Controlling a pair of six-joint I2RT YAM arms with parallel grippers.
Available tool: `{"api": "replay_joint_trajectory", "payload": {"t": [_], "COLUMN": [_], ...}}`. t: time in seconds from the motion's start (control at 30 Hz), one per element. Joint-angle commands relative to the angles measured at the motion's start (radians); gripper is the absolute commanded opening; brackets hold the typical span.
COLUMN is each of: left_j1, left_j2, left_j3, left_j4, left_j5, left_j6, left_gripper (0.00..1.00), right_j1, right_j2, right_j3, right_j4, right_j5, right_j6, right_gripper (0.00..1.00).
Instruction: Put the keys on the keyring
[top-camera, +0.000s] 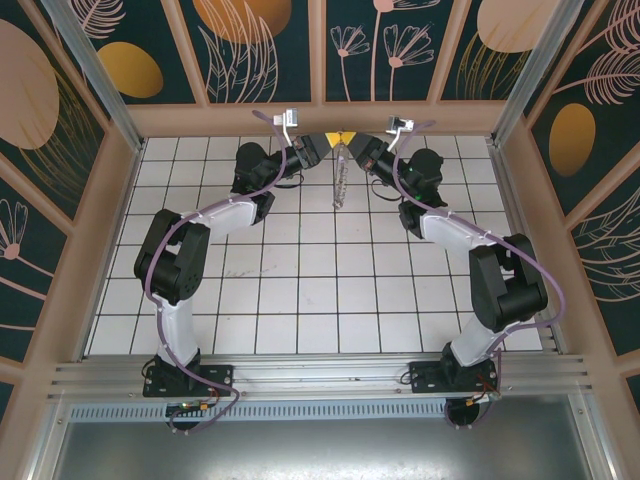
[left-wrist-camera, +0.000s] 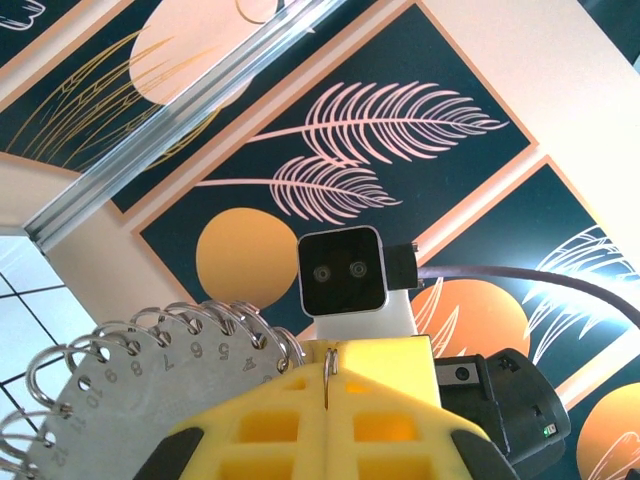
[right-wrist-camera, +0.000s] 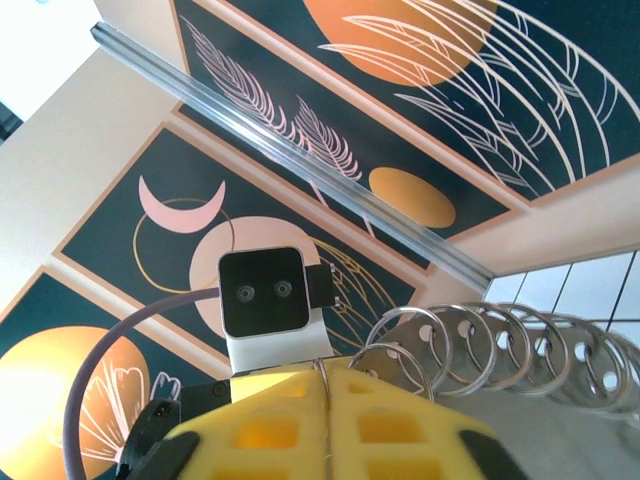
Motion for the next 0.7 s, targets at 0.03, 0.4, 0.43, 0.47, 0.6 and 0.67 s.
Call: {"api": "replay_joint_trajectory", "payload": {"t": [0.03, 0.4, 0.43, 0.47, 0.6, 0.67], "left_j1": [-0.005, 0.033, 0.04, 0.047, 0.069, 0.073], "left_j2": [-0.031, -0.116, -0.12, -0.119, -0.094, -0.08], "left_j3": [0.0, 0.027, 0.034, 0.043, 0.105, 0.14], "left_j4": [0.051, -0.269, -0.29, -0.309, -0.4, -0.448], "left_j5": [-0.002, -0.005, 0.0, 0.007, 0.071, 0.101], "left_j6": [0.006, 0.31, 0.327, 0.341, 0.393, 0.427], "left_gripper": [0.0, 0.35, 0.36, 0.37, 0.39, 0.39], "right_j1": [0.004, -0.073, -0.081, -0.088, -0.118, -0.13], "right_j2": [0.004, 0.023, 0.029, 0.037, 0.074, 0.091], "right_j3": [0.026, 0.093, 0.105, 0.116, 0.155, 0.171], "right_j4": [0.041, -0.093, -0.111, -0.128, -0.154, -0.162], "right_j5": [-0.026, -0.183, -0.206, -0.225, -0.319, -0.355], "right_j6": [-0.003, -0.114, -0.128, -0.14, -0.175, -0.184], "right_gripper": [0.0, 0.0, 0.0, 0.0, 0.0, 0.0]}}
